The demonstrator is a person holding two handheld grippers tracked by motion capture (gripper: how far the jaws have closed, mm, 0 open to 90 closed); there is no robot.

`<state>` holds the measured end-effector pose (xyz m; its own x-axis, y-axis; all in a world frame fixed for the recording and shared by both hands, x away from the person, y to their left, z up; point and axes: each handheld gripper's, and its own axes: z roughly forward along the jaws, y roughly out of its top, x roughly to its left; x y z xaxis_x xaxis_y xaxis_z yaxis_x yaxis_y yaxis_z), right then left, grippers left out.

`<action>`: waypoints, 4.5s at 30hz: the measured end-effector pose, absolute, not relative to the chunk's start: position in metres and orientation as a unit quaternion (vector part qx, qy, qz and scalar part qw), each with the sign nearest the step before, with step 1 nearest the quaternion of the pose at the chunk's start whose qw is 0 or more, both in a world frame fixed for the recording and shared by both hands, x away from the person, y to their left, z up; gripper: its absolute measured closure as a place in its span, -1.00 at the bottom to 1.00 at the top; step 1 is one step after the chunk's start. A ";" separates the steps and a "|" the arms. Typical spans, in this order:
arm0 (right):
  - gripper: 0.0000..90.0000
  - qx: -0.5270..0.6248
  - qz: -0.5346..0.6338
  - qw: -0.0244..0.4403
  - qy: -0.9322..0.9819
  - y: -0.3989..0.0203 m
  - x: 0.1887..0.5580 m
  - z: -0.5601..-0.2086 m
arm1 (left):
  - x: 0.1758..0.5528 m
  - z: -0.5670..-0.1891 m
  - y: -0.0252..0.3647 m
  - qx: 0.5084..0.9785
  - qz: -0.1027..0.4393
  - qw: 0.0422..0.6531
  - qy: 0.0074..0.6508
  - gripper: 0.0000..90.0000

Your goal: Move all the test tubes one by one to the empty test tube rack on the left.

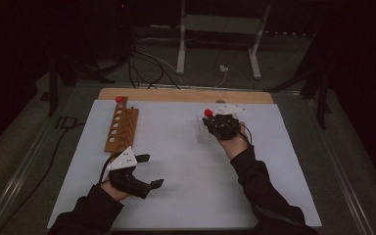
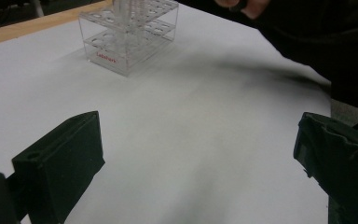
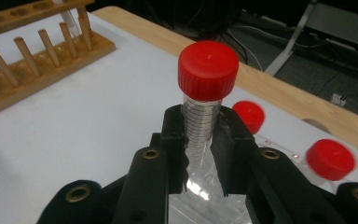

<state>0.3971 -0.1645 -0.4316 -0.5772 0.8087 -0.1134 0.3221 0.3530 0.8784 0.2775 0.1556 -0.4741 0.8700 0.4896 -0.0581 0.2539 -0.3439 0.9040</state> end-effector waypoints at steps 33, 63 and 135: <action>0.66 0.286 0.438 0.209 0.826 -0.154 0.315 -0.451 | 0.281 -0.455 0.131 0.819 0.099 0.530 0.197 -0.95; 0.66 0.254 0.440 0.179 0.843 -0.143 0.290 -0.463 | 0.303 -0.440 0.072 0.821 0.132 0.530 0.163 -0.10; -0.98 0.266 0.489 0.167 0.814 -0.150 0.285 -0.447 | 0.343 -0.379 0.154 0.787 0.228 0.520 0.241 0.60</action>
